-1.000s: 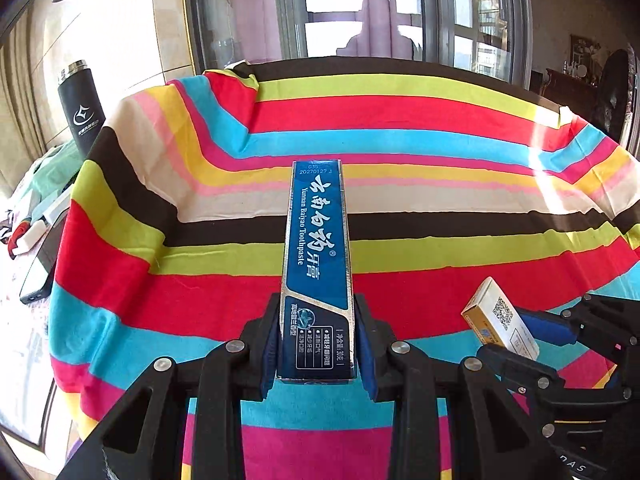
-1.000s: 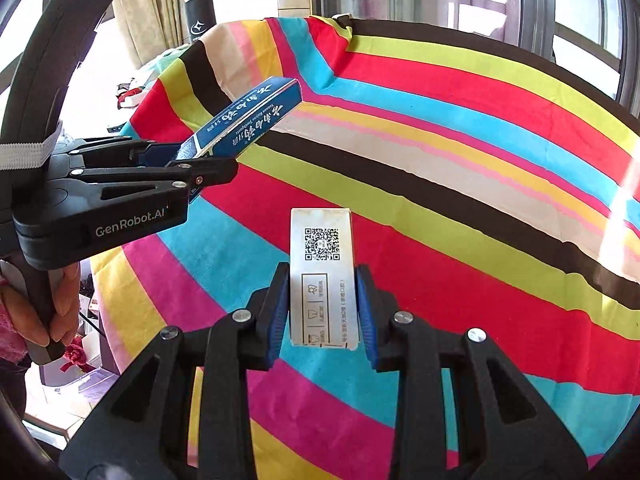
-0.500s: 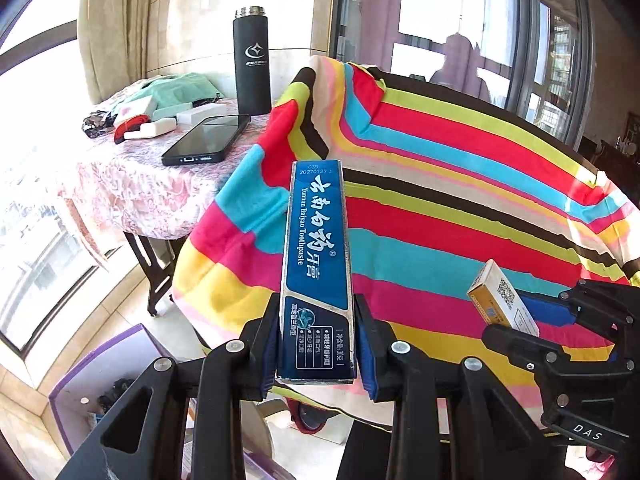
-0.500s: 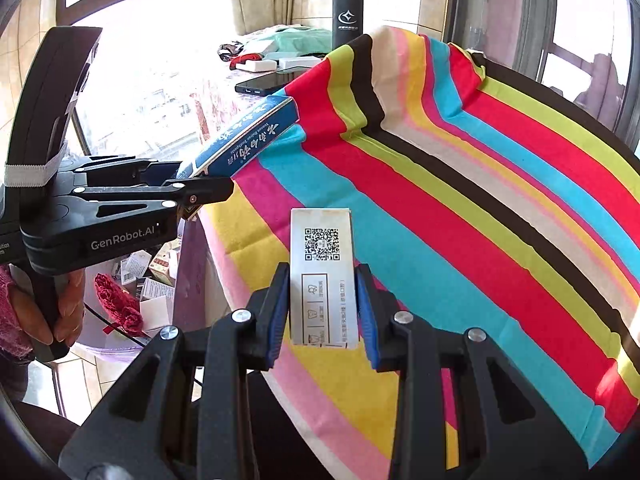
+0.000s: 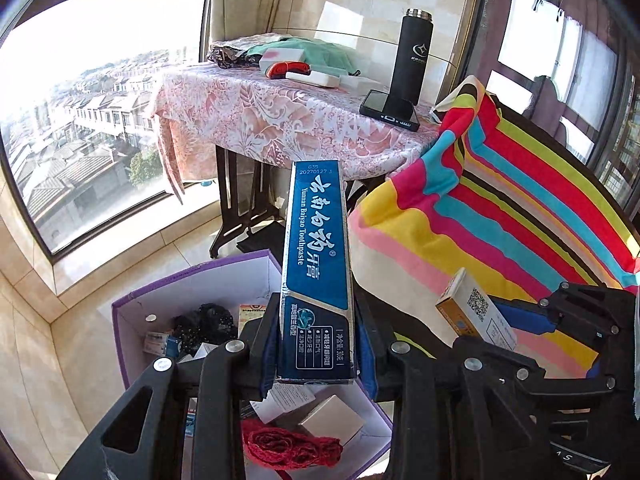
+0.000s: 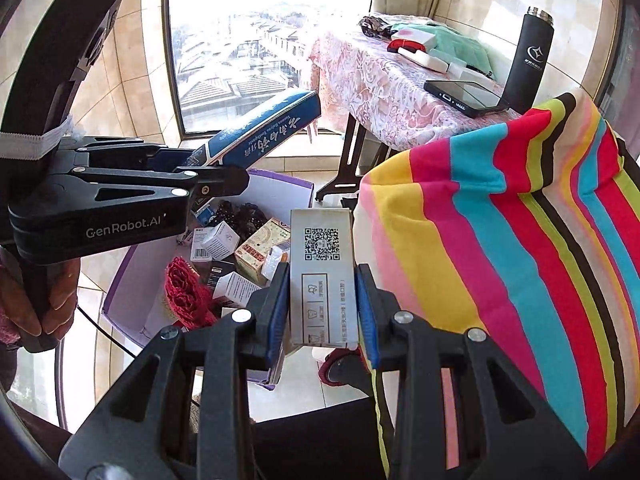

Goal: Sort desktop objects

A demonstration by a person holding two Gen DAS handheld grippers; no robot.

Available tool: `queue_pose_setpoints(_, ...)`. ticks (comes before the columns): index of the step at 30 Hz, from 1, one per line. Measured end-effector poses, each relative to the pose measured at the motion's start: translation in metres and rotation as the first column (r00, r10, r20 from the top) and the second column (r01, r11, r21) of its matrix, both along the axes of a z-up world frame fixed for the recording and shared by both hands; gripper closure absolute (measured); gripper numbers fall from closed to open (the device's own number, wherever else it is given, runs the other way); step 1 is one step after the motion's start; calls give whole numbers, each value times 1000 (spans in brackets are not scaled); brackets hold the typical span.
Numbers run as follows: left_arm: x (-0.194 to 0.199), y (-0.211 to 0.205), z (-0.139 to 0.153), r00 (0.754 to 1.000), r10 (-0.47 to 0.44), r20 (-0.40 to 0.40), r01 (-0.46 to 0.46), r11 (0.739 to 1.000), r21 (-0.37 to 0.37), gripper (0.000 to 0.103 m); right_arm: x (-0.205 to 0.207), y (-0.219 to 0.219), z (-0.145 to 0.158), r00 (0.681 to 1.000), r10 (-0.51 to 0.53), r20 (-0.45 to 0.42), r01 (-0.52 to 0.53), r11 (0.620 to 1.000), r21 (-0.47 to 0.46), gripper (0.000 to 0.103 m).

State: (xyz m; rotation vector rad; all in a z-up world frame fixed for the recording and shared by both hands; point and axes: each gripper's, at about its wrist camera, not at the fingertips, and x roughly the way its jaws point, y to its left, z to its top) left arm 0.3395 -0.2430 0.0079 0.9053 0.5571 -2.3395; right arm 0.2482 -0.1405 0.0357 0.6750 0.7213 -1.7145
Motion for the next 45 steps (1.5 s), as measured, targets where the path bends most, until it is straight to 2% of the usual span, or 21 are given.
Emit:
queue_pose_setpoints(7, 40, -30, -29, 989, 123, 87, -128, 991, 49, 69, 36, -47, -27, 991, 128, 23, -129, 990, 56, 68)
queue_pose_setpoints(12, 49, -45, -31, 983, 171, 74, -175, 983, 60, 67, 43, -67, -34, 987, 160, 32, -161, 986, 48, 66)
queue_pose_setpoints(13, 50, -48, -30, 981, 183, 65, -187, 980, 67, 60, 41, -69, -35, 987, 155, 40, -156, 987, 46, 65)
queue_pose_setpoints(14, 52, -50, -29, 979, 197, 53, -201, 977, 75, 48, 39, -70, -35, 988, 144, 47, -146, 988, 47, 58)
queue_pose_setpoints(15, 52, -53, -28, 978, 205, 43, -207, 975, 79, 40, 37, -70, -36, 990, 133, 55, -135, 990, 46, 47)
queue_pose_setpoints(16, 53, -54, -27, 978, 206, 33, -208, 975, 76, 27, 34, -68, -36, 990, 124, 65, -127, 991, 41, 44)
queue_pose_setpoints(17, 54, -54, -25, 978, 206, 19, -206, 976, 66, 21, 31, -66, -36, 990, 115, 77, -117, 993, 32, 40)
queue_pose_setpoints(20, 54, -53, -19, 980, 198, -23, -197, 980, 37, 19, 23, -59, -35, 988, 92, 123, -94, 995, 16, 30)
queue_pose_setpoints(23, 57, -51, -12, 981, 157, -111, -150, 986, 67, 17, 22, -54, -35, 982, 94, 162, -96, 995, 3, 24)
queue_pose_setpoints(24, 59, -50, -9, 979, 145, -146, -135, 988, 76, 15, 23, -52, -35, 979, 105, 176, -106, 994, -1, 18)
queue_pose_setpoints(25, 59, -49, -5, 975, 136, -177, -123, 989, 81, 3, 25, -50, -34, 974, 120, 191, -121, 993, -7, 15)
queue_pose_setpoints(26, 61, -48, -1, 971, 126, -204, -111, 990, 85, 0, 28, -47, -34, 970, 132, 202, -132, 991, -12, 9)
queue_pose_setpoints(28, 60, -48, 6, 970, 94, -223, -75, 993, 92, 0, 35, -44, -32, 969, 145, 199, -146, 989, -10, 8)
queue_pose_setpoints(30, 58, -44, 14, 975, 88, -206, -79, 995, 54, 0, 44, -42, -31, 973, 154, 170, -158, 987, 7, 6)
queue_pose_setpoints(33, 56, -29, 28, 980, 166, -112, -176, 981, -83, 0, 56, -42, -32, 973, 177, 146, -188, 980, 61, 1)
queue_pose_setpoints(35, 56, -18, 33, 959, 282, -29, -282, 939, -196, 0, 64, -41, -33, 977, 180, 116, -191, 978, 89, 1)
queue_pose_setpoints(38, 56, -16, 27, 904, 425, 54, -388, 866, -316, 0, 71, -39, -35, 982, 167, 84, -177, 976, 129, 1)
queue_pose_setpoints(39, 57, -17, 23, 893, 444, 70, -400, 856, -327, 0, 71, -40, -36, 983, 162, 85, -172, 975, 139, 1)
queue_pose_setpoints(40, 57, -20, 19, 893, 442, 84, -397, 862, -314, 0, 71, -40, -37, 984, 158, 88, -169, 975, 146, 1)
queue_pose_setpoints(43, 57, -29, 7, 907, 402, 125, -372, 905, -207, 0, 70, -42, -39, 989, 122, 83, -135, 977, 167, 1)
queue_pose_setpoints(45, 57, -36, -1, 910, 389, 145, -369, 917, -149, 0, 67, -43, -41, 992, 105, 75, -117, 977, 179, 1)
